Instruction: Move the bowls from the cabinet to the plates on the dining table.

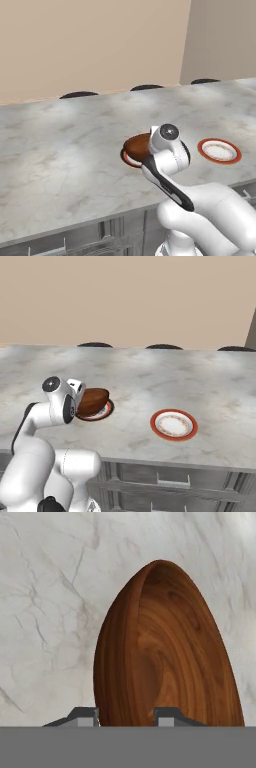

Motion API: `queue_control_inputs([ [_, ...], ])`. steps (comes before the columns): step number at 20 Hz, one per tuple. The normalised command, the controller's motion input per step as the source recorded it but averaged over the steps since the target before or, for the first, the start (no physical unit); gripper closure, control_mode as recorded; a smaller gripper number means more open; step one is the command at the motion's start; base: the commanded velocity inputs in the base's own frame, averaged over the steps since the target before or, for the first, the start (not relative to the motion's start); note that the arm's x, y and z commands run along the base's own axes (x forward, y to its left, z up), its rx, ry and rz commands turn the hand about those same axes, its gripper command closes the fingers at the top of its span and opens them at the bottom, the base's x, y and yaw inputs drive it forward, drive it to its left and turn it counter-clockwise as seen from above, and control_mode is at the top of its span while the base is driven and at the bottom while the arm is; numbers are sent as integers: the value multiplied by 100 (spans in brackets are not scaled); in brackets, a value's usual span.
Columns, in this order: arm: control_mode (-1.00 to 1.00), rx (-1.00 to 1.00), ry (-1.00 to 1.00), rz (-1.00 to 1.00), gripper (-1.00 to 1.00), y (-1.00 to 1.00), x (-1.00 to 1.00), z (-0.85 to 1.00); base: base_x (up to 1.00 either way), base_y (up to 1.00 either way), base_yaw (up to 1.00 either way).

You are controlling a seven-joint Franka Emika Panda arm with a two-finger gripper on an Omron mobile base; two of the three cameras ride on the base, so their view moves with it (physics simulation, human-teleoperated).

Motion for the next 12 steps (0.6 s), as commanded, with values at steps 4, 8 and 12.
queue_control_inputs([
  [4,-100,0,0,0,100,0,10,-19,0,0,0],
  [8,-100,0,-1,0,100,0,13,-24,0,0,0],
  [12,-100,0,-2,0,100,0,15,-25,0,0,0],
])
